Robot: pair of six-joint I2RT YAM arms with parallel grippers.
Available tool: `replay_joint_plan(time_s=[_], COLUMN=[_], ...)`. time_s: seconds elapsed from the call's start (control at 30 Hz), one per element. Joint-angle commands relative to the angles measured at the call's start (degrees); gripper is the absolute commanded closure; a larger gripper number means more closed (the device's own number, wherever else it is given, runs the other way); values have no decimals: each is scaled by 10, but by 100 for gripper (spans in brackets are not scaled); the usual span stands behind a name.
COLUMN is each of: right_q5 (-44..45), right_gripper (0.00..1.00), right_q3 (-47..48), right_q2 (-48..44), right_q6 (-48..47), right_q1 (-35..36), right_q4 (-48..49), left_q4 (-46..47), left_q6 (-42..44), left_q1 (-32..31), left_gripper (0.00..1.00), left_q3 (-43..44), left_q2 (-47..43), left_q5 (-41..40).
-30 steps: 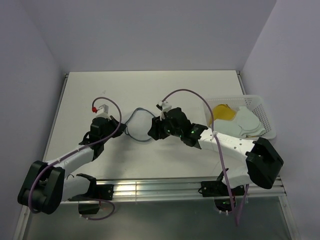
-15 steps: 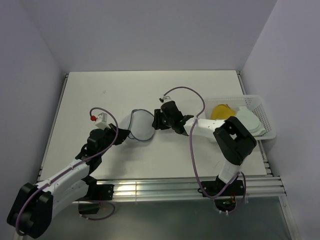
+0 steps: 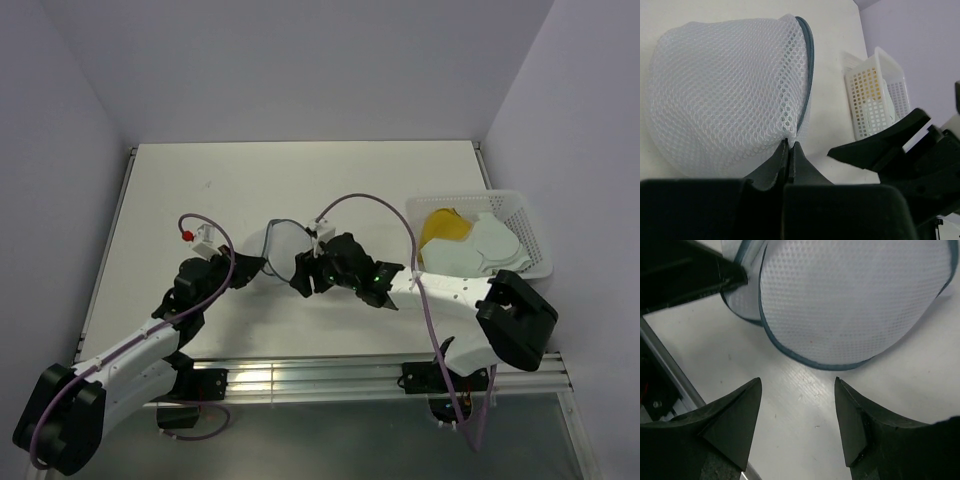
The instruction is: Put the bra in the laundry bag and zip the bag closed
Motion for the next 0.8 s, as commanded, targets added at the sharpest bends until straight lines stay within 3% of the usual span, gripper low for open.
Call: replay_joint_plan(time_s=[0.0,0.37,0.57,0.67,0.7,0.77], right_q5=[-6,153,252,284,295,307], right_gripper=[33,35,44,58,72,86], right_q3=[-11,121,170,197,201,195], right_q2=[3,119,154,175,177,168], right_q6=[-31,-64,-56,-53,-51,-49], right_q1=[14,98,121,126,129,131], right_q4=[30,-49,-91,-127,-137,-135], left_q4=[26,20,3,-9,-12,-26], left_q6=[-8,2,10,11,15,21], left_q1=[-3,-3,-3,-3,-2,-3], left_gripper=[100,100,100,100,100,100], left_q3=[24,25,24,25,26,31], left_q2=[1,1,-9,-18,-21,-25], left_q5=[12,20,17,11,9,2])
